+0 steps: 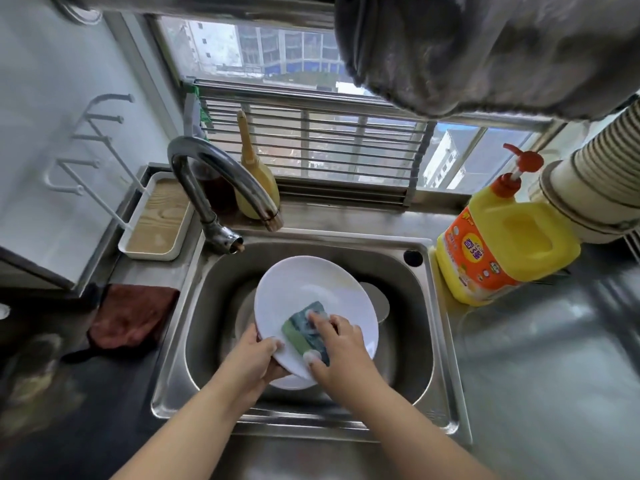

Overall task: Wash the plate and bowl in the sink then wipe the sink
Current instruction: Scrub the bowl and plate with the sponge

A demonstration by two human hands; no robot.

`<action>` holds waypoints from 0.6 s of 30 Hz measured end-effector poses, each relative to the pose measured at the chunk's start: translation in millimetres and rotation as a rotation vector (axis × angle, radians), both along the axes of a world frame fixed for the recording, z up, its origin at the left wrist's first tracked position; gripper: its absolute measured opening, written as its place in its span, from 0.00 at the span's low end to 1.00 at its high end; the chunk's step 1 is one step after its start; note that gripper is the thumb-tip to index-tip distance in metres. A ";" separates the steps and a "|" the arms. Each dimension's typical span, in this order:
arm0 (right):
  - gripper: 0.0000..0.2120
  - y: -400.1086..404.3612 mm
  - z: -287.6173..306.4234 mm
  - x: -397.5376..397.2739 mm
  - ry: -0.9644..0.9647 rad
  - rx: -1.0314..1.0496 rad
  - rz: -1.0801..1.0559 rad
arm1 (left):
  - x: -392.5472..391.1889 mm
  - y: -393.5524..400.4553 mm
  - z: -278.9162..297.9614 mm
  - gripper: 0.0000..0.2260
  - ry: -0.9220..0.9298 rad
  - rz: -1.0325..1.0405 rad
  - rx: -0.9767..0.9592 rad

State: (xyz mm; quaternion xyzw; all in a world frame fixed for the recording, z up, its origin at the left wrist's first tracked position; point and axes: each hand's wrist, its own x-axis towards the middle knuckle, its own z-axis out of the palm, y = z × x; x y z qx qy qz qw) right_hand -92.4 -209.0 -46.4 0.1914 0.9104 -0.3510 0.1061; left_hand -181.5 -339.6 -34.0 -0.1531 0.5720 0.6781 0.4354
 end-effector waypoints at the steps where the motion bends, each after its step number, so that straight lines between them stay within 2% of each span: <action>1: 0.30 4.8 1.8 4.5 0.010 0.010 0.066 | 1.1 -3.2 0.0 0.20 0.008 0.013 -0.001; 4: 0.30 42.3 0.4 16.0 -0.008 0.217 0.199 | 1.7 -15.2 1.5 0.18 0.017 0.009 -0.022; 7: 0.28 81.2 -1.8 0.5 -0.080 0.385 0.020 | 8.5 -17.5 3.1 0.17 -0.015 -0.045 -0.021; 9: 0.28 76.8 -1.2 -28.2 -0.017 0.343 -0.073 | 14.5 -10.4 3.6 0.18 -0.032 -0.067 0.003; 11: 0.28 50.4 4.8 -55.4 0.099 0.211 -0.083 | 17.7 -1.0 6.1 0.19 -0.032 -0.081 0.036; 14: 0.27 8.6 15.0 -63.0 0.194 0.072 0.066 | 15.0 2.7 7.3 0.22 -0.032 -0.059 0.099; 18: 0.26 3.3 12.1 -57.3 0.276 0.042 0.172 | 11.3 -5.3 7.6 0.25 -0.015 -0.032 0.099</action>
